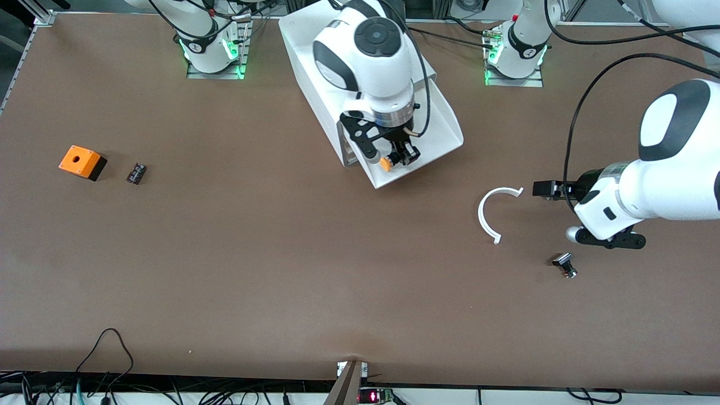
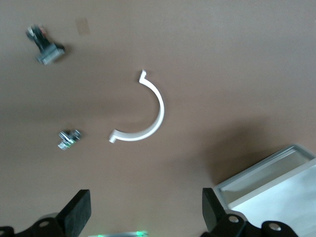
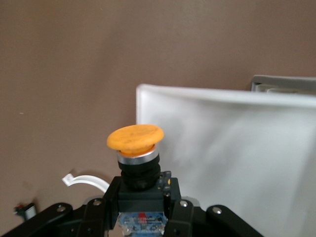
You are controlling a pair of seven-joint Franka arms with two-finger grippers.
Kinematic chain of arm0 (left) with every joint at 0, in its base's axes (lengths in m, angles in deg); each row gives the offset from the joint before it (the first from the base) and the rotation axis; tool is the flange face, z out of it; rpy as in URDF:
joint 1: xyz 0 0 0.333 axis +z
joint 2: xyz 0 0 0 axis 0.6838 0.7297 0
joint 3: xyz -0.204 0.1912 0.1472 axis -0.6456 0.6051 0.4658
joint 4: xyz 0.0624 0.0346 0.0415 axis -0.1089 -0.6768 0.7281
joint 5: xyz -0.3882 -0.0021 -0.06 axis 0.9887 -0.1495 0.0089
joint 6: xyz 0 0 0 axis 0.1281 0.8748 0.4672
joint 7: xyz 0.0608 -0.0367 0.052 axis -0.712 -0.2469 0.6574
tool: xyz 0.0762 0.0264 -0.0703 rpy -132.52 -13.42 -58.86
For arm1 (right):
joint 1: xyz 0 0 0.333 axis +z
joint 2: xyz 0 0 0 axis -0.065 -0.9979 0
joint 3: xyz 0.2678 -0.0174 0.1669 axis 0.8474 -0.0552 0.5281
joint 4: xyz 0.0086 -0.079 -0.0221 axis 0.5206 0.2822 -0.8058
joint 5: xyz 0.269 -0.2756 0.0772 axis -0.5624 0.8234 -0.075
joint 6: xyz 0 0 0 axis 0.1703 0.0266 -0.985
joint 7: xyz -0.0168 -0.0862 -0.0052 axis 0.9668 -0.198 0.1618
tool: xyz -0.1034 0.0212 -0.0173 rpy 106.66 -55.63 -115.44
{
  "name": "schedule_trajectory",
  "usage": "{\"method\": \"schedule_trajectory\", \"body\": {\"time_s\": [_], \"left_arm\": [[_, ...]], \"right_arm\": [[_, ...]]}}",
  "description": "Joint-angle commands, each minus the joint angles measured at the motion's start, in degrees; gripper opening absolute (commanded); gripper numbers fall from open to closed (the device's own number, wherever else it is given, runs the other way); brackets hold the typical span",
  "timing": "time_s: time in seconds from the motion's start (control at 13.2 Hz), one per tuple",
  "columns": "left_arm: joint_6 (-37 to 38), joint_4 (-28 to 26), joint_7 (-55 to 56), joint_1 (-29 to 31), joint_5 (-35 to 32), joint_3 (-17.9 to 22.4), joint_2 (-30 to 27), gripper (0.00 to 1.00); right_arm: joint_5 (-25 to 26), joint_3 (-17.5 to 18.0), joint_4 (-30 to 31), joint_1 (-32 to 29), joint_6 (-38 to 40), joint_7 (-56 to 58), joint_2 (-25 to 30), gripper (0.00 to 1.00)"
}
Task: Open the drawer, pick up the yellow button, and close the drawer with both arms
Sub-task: 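Lift the button out with the right gripper while the left gripper withdraws, then carry the button with the right gripper while the left gripper pushes drawer shut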
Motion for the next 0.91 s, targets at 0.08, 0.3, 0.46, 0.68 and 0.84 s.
{"method": "schedule_trajectory", "body": {"time_s": [0.08,0.3,0.46,0.68,0.84], "left_arm": [[-1.7,-3.2,5.5,0.4,2.7,0.0,-0.1,1.0],[-6.7,-6.1,5.5,0.5,5.6,0.0,-0.5,1.0],[-9.0,-9.3,7.2,-0.2,5.5,-0.4,-1.2,1.0],[-17.0,-17.7,11.0,-0.2,5.6,-1.6,-4.3,0.99],[-21.9,-21.4,16.7,-0.2,5.5,-3.6,-5.2,0.99]], "right_arm": [[-5.1,0.2,0.0,-5.7,5.5,13.0,4.2,0.0],[-4.7,-0.5,0.7,-10.3,13.6,34.2,6.0,0.0],[-4.4,-3.2,2.4,-12.9,17.8,46.8,6.6,0.0],[-4.4,-11.9,11.3,-13.2,16.4,66.2,9.7,0.0],[-4.9,-16.3,16.9,-13.2,13.8,75.0,11.0,0.0]]}}
